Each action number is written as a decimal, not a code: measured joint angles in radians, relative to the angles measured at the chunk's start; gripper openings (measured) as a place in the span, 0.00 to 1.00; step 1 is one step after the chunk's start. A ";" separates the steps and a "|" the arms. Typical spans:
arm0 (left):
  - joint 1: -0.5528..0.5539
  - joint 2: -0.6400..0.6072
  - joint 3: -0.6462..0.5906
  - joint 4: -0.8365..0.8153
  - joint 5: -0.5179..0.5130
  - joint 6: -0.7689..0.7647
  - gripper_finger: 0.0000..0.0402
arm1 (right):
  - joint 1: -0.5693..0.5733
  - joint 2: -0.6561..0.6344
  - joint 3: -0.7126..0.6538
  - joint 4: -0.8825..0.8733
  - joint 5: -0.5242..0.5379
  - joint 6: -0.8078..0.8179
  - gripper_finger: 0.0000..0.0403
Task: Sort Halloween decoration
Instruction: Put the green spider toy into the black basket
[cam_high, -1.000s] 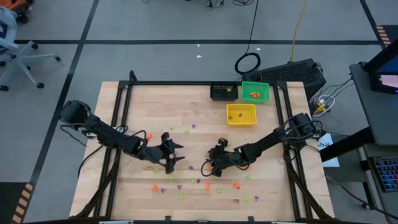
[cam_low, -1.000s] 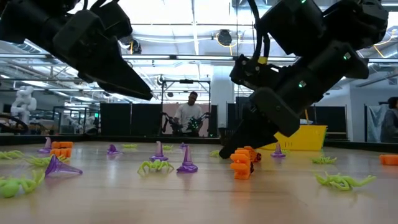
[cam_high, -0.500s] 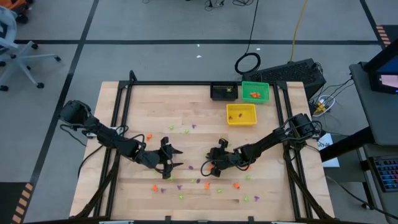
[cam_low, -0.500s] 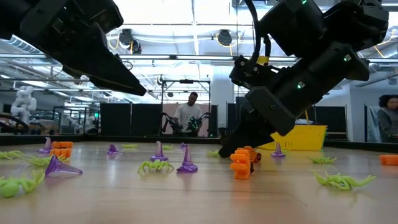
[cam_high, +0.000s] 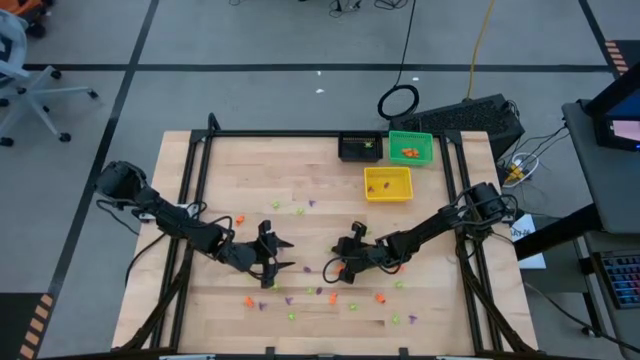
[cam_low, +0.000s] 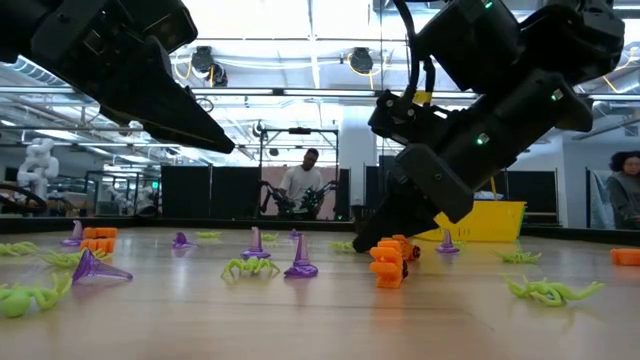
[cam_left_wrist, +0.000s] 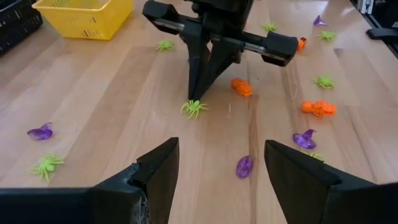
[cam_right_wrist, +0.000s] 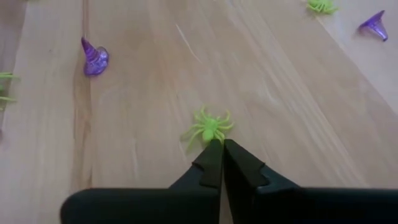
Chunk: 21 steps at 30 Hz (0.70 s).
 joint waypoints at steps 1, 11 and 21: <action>0.000 0.000 0.000 0.000 0.000 0.000 0.59 | 0.000 0.001 0.000 0.008 0.000 -0.004 0.00; 0.000 -0.001 0.000 0.000 -0.001 0.001 0.59 | 0.000 -0.055 -0.001 0.029 -0.005 -0.021 0.00; 0.000 -0.001 0.000 0.000 -0.002 0.001 0.59 | 0.010 -0.152 0.001 0.010 -0.018 -0.075 0.00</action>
